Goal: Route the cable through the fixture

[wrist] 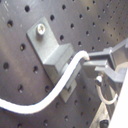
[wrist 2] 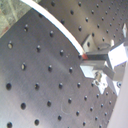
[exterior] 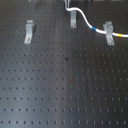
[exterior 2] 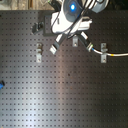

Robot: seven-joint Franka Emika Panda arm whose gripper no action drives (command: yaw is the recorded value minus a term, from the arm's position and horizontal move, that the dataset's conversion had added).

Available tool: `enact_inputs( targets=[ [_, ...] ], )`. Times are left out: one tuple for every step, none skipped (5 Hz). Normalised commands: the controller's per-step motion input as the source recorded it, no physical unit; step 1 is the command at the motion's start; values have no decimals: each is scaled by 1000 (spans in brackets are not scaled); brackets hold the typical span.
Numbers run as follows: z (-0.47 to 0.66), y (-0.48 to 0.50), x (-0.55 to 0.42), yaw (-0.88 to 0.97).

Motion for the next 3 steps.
enact_inputs(
  targets=[
    [2,-5,-53,-6],
    [17,26,-3,0],
    [284,99,-3,0]
  ],
)
